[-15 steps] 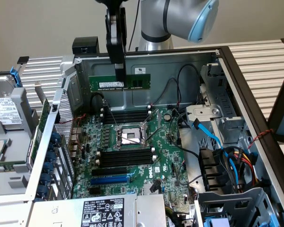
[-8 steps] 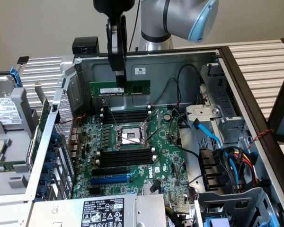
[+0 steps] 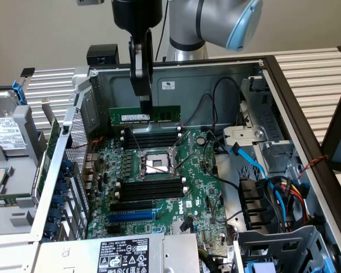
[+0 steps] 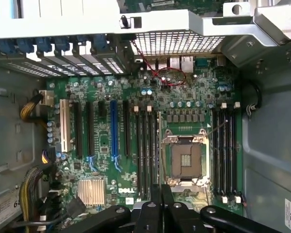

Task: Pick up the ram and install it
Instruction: 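Insert the ram into the slot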

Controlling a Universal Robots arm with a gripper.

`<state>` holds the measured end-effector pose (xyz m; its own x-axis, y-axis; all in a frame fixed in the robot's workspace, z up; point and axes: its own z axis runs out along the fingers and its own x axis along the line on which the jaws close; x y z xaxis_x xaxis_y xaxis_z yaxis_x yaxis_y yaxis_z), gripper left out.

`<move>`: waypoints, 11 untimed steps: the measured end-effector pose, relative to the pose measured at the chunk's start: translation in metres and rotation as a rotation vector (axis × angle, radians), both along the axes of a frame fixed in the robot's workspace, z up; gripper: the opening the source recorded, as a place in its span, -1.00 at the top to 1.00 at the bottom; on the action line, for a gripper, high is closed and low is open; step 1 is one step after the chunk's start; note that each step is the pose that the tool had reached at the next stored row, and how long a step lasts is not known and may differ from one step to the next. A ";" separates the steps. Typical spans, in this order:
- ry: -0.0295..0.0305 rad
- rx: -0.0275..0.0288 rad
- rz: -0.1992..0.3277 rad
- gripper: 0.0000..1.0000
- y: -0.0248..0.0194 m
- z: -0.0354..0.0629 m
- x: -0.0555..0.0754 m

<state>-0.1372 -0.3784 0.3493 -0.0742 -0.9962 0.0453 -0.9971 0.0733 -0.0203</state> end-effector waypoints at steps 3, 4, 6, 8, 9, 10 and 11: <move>0.0000 0.0002 0.000 0.76 -0.0006 -0.0055 0.000; 0.0001 0.0002 0.000 0.76 -0.0007 -0.0073 0.000; 0.0000 0.0003 0.000 0.76 -0.0007 -0.0110 -0.001; 0.0000 0.0003 -0.001 0.76 -0.0007 -0.0146 -0.001; 0.0001 0.0003 -0.001 0.76 -0.0007 -0.0165 -0.001; 0.0000 0.0002 -0.001 0.76 -0.0007 -0.0183 -0.001; 0.0000 0.0003 -0.001 0.76 -0.0007 -0.0199 -0.002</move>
<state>-0.1388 -0.3791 0.3293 -0.0748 -0.9962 0.0449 -0.9971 0.0740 -0.0203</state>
